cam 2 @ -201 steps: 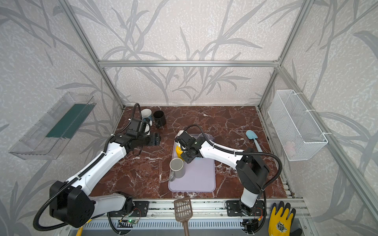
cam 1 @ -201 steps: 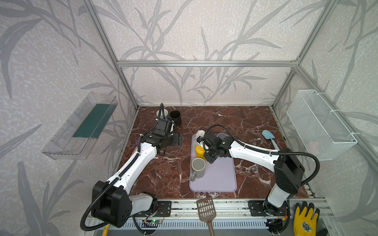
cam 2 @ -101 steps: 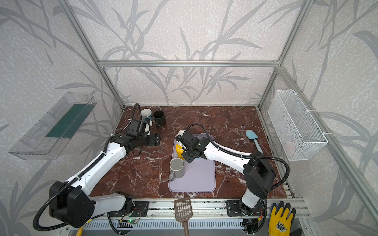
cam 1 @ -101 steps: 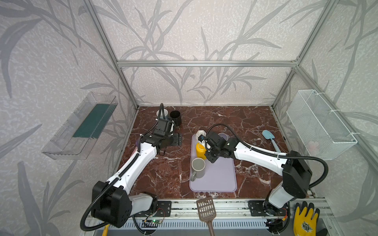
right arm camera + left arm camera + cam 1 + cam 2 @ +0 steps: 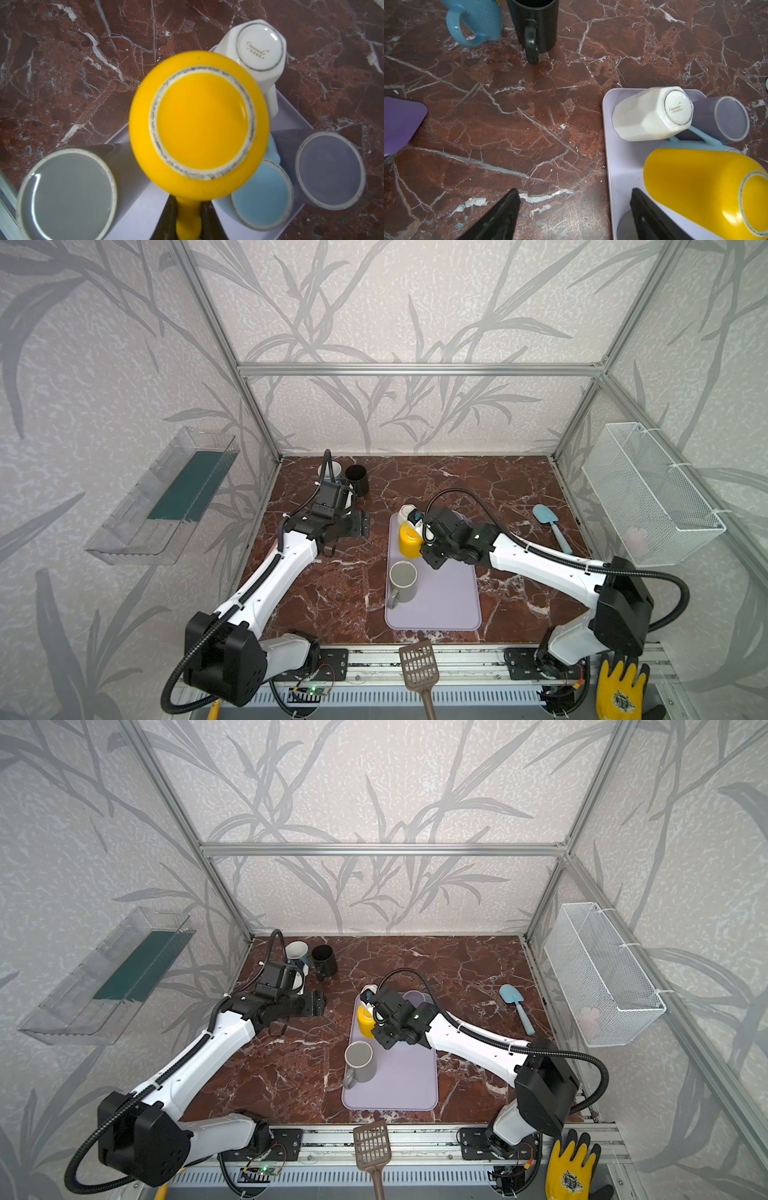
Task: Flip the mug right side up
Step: 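Lift the yellow mug off the tray with the right gripper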
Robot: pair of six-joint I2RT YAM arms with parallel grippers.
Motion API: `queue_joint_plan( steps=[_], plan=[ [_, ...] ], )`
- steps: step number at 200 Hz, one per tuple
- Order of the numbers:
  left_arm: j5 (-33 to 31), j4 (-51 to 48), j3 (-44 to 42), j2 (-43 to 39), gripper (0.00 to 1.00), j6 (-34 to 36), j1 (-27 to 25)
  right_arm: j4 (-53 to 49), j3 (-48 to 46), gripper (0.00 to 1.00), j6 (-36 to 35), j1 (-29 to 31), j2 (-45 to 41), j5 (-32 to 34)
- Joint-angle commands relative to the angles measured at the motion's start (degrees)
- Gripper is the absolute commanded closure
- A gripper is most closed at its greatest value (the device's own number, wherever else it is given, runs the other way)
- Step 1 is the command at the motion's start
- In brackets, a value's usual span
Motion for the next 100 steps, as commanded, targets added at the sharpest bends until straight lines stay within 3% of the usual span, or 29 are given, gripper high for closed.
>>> queue_joint_plan(
  steps=[1, 39, 100],
  plan=[
    [0.1, -0.6, 0.4, -1.7, 0.14, -0.6, -0.3, 5.6, 0.1, 1.00, -0.1, 0.3, -3.5, 2.3],
    [2.8, 0.5, 0.1, -2.0, 0.15, -2.0, -0.4, 8.8, -1.3, 1.00, 1.3, -0.8, -5.4, 0.7],
    [4.8, 1.4, 0.0, -2.2, 0.16, -2.4, -1.3, 15.4, -5.6, 1.00, 8.7, -7.9, -9.3, -12.4]
  ],
)
